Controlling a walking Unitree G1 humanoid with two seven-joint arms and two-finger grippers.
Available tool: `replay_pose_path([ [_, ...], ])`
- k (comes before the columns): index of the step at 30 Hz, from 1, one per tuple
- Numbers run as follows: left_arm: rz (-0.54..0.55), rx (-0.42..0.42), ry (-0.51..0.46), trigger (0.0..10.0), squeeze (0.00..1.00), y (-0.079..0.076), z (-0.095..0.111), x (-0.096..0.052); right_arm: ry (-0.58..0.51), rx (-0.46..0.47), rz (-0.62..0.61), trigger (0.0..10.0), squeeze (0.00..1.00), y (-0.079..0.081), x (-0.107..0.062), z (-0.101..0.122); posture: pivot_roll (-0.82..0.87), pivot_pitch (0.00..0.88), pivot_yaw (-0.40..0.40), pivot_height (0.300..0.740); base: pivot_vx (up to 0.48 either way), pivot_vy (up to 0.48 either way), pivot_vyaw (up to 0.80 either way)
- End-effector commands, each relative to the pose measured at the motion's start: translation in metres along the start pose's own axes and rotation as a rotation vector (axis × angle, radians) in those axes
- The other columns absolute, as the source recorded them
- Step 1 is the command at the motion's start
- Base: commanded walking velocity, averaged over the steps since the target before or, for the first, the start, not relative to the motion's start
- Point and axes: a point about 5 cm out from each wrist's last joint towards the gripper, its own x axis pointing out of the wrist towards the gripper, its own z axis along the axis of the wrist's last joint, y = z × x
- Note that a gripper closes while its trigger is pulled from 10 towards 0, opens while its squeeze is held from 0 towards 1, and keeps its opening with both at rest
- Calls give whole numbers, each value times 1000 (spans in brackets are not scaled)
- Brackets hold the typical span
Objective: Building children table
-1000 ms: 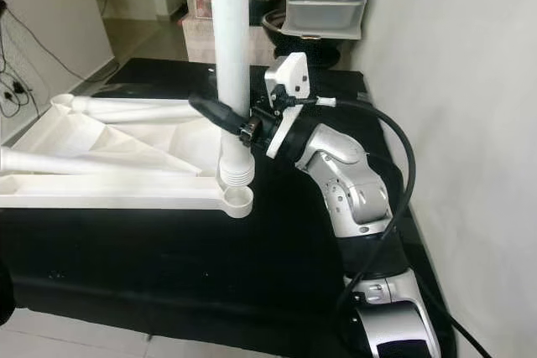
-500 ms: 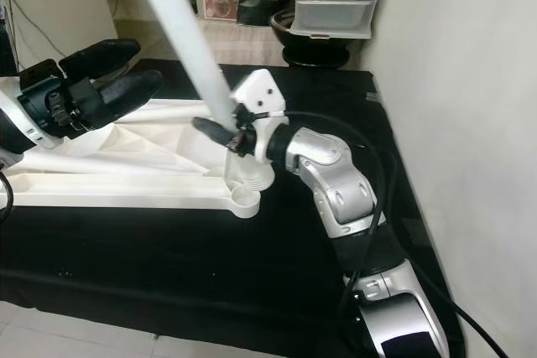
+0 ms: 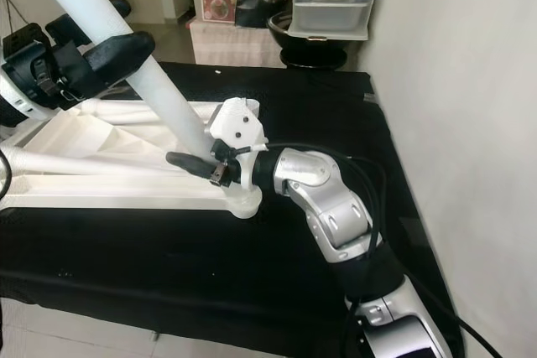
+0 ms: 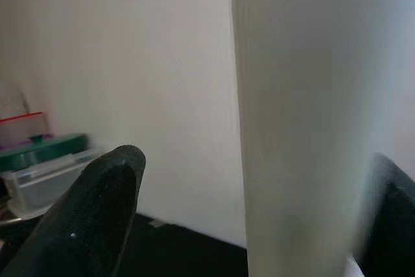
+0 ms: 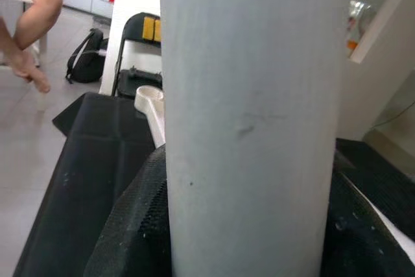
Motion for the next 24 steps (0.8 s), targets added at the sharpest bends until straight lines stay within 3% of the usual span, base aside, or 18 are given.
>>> replay_pose_path([
  [1,49,-17,-6,3882,0,8,-2,0,-31,-44,72,10000,0,12,6,10,-9,0,22,740,0,0,0],
  [2,44,-26,-13,3882,0,7,-2,1,-27,-45,68,10000,0,12,6,9,-9,0,22,740,0,0,0],
  [3,26,-40,-7,0,0,6,-4,2,-19,-48,56,10000,0,11,7,8,-9,0,20,740,0,0,0],
  [22,11,-73,20,0,0,2,-14,0,4,-51,-74,10000,0,-13,14,8,-11,0,7,740,0,0,0],
  [24,-40,-72,42,0,0,-1,-14,0,11,-43,-85,10000,0,-16,15,7,-8,0,6,740,0,0,0],
])
